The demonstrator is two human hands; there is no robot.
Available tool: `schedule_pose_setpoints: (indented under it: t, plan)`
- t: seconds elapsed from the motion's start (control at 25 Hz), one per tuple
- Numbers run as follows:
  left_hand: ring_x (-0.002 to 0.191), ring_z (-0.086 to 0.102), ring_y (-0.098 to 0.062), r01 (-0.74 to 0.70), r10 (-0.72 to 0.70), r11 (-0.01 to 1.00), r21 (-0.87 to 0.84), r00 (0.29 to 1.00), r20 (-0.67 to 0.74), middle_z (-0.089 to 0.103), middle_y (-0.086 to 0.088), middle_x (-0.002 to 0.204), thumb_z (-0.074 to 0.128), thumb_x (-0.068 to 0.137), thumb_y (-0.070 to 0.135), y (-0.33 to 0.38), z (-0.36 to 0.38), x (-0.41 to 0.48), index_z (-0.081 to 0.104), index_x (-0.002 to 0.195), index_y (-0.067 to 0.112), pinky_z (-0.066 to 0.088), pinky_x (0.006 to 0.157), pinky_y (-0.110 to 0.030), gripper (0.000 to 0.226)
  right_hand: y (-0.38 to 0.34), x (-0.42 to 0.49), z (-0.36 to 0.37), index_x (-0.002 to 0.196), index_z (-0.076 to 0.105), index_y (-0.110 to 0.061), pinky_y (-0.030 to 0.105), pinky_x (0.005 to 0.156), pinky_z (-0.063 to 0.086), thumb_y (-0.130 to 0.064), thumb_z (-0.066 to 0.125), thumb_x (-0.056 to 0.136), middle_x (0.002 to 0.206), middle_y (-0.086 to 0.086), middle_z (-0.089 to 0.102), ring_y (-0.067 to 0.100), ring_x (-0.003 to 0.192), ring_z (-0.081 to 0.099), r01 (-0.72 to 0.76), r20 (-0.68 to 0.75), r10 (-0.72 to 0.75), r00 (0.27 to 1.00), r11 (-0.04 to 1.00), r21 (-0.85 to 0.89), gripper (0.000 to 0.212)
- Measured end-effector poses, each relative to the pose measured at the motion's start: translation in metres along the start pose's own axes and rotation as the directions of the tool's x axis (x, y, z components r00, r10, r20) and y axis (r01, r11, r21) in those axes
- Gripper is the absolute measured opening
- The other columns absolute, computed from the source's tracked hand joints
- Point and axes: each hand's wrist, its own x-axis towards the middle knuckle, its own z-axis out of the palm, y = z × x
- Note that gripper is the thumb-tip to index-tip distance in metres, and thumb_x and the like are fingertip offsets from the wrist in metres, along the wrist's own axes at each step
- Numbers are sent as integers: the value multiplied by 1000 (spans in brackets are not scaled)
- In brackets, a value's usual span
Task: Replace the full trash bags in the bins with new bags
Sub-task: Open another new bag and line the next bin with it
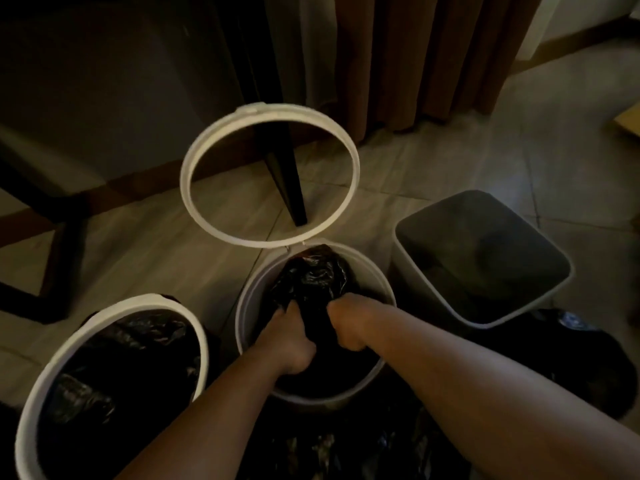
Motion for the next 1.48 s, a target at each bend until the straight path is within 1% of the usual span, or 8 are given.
schedule_pose_setpoints:
  t: [0.32, 0.52, 0.68, 0.88, 0.96, 1.12, 1.32, 1.48]
  plan:
    - [131, 58, -31, 3, -78, 950, 312, 970, 228, 59, -19, 145, 61, 103, 18, 1, 17, 40, 58, 142, 5, 43, 109, -32, 42, 2, 40, 4, 150, 51, -9, 44, 114, 39, -16, 55, 105, 156, 17, 46, 37, 138, 48, 75, 288, 0, 958, 966, -247, 45]
    - [98, 66, -29, 23, -35, 968, 252, 998, 44, 68, -14, 124, 61, 96, 25, 13, -1, 26, 67, 128, 11, 49, 80, -31, 35, -12, 8, -4, 136, 63, -5, 38, 101, 51, -13, 59, 100, 138, 18, 62, 35, 121, 62, 85, 65, -80, 995, 994, -75, 38]
    - [117, 63, -30, 9, 3, 995, 104, 994, -111, 65, -9, 131, 64, 86, 21, -1, -21, -1, 55, 141, 28, 46, 83, -30, 56, 1, -28, -32, 127, 68, -23, 37, 90, 53, -14, 70, 91, 121, 7, 67, 26, 106, 66, 65, -301, -22, 953, 989, 134, 37]
    - [121, 66, -32, 24, -9, 983, 183, 997, -80, 68, -12, 132, 68, 88, 19, 4, -15, -17, 63, 135, 26, 52, 91, -32, 47, 0, -36, -42, 133, 65, -22, 31, 71, 61, -8, 68, 94, 113, 8, 66, 19, 82, 69, -28, -52, 38, 998, 982, 189, 41]
    - [122, 66, -32, 14, -10, 974, 225, 1000, -15, 68, -14, 134, 67, 90, 21, 8, -9, -18, 64, 136, 24, 52, 93, -33, 47, -10, -29, -30, 132, 67, -16, 31, 79, 59, -8, 66, 96, 119, 11, 68, 22, 84, 68, -27, 21, 26, 999, 996, 80, 38]
    - [136, 58, -25, -24, 11, 997, -79, 987, -159, 59, 0, 150, 67, 85, 18, -5, -30, -25, 33, 156, 52, 45, 106, -28, 85, 5, -41, -47, 130, 68, -23, 32, 89, 52, -15, 69, 96, 121, 3, 67, 19, 103, 64, 28, -245, 11, 969, 987, 157, 35]
    - [62, 66, -1, -76, 4, 980, -185, 933, -359, 76, 13, 86, 60, 88, 5, -19, -41, -49, 77, 82, 41, 44, 56, -6, 40, 38, -66, -62, 122, 67, -38, 21, 75, 53, -11, 74, 93, 116, -8, 63, 6, 95, 64, 122, -384, 103, 918, 846, 519, 40]
    - [56, 59, -4, -35, -29, 993, -112, 852, -523, 64, 17, 60, 56, 86, 3, -29, -53, -73, 73, 61, 34, 40, 53, -14, 44, 52, -86, -65, 93, 74, -39, 18, 71, 52, -9, 78, 90, 108, -14, 70, 4, 97, 68, 169, -439, 302, 846, 628, 759, 30]
